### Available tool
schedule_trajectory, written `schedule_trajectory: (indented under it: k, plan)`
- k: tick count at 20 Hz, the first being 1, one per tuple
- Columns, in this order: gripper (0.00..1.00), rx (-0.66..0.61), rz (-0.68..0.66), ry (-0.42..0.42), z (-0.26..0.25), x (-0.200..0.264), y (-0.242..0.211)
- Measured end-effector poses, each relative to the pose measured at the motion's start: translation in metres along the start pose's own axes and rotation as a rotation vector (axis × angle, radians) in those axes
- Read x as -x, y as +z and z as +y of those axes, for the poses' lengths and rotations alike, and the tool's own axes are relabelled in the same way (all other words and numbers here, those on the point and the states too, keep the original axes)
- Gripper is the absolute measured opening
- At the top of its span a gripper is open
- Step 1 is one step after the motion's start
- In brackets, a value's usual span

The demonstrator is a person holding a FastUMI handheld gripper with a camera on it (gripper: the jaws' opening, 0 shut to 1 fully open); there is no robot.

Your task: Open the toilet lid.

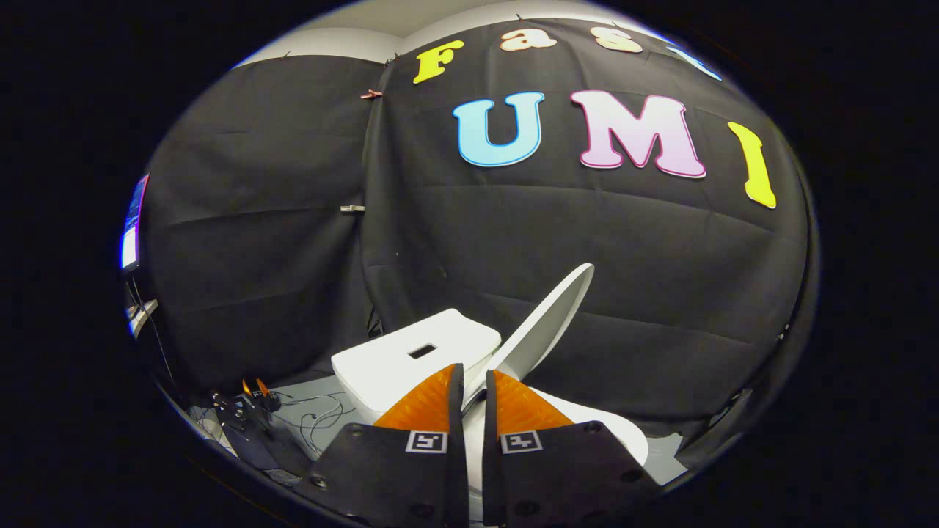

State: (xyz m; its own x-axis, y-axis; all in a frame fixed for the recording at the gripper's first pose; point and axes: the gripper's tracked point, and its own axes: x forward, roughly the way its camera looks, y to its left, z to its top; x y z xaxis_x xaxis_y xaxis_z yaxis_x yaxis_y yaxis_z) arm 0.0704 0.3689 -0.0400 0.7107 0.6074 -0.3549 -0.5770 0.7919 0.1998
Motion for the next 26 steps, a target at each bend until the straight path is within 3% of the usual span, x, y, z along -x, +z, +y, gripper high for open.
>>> schedule_trajectory:
  k: [8,12,18,20,24,25,26]
  plan:
    - [0.12,0.124,-0.062,0.089,0.048,-0.031,0.021]
    - [0.12,0.103,-0.067,0.175,0.074,-0.047,0.029]
    - [0.12,0.186,-0.094,0.300,0.115,-0.076,0.034]
    - [0.17,0.187,-0.108,0.340,0.124,-0.081,0.037]
    - [0.18,0.134,-0.099,0.439,0.141,-0.091,0.034]
    - [0.27,0.120,-0.094,0.463,0.144,-0.093,0.032]
    - [0.29,0.106,-0.097,0.477,0.145,-0.099,0.035]
